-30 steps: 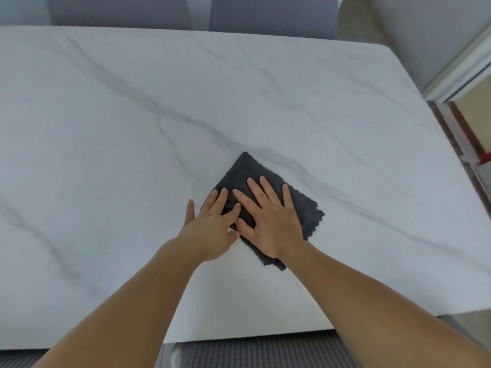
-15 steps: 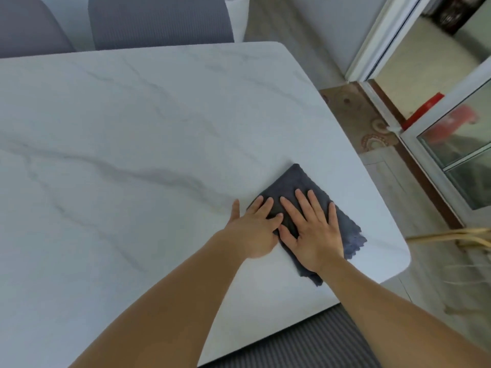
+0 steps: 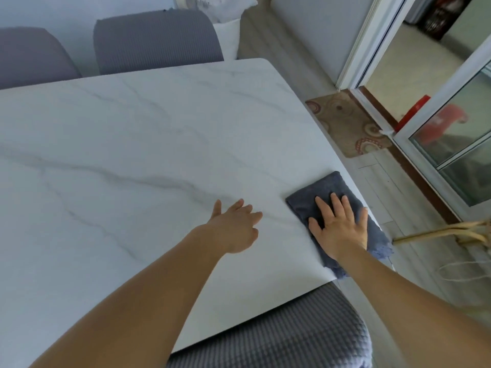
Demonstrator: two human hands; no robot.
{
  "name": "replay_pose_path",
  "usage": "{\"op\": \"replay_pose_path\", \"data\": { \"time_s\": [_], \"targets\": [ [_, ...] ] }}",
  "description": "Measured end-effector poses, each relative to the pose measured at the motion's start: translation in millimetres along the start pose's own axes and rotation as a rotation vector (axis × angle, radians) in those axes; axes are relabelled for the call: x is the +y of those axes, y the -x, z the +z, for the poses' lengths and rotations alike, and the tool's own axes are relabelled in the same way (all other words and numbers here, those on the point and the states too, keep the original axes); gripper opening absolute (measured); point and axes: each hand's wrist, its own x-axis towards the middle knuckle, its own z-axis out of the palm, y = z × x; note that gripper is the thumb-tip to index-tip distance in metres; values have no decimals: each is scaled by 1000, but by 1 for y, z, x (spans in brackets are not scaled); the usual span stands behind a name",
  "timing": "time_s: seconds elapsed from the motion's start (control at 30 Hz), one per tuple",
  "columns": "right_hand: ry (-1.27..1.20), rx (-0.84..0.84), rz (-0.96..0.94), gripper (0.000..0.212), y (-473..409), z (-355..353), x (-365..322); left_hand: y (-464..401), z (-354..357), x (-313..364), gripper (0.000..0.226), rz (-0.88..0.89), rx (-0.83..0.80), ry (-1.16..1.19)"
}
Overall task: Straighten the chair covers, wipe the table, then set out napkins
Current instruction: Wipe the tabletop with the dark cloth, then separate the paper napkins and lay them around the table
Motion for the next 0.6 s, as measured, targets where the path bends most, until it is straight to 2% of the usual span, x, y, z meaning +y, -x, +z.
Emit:
{"op": "replay_pose_path", "data": {
  "time_s": [0.13, 0.27, 0.37, 0.5, 0.6],
  "targets": [
    [-62, 102, -100, 48, 10, -19, -35, 29, 3, -19, 51, -91, 38, 62],
    [-220, 197, -358, 36, 41, -31, -102, 73, 11, -49, 49, -159, 90, 125],
    [-345, 119, -525, 33, 73, -41, -155, 114, 25, -80, 45, -228, 152, 171],
    [-267, -5, -702, 36, 126, -48, -231, 184, 58, -139, 45, -368, 204, 261],
    [-275, -81, -755, 35, 167, -49, -288, 241, 83, -183, 45, -445, 228, 299]
  ]
}}
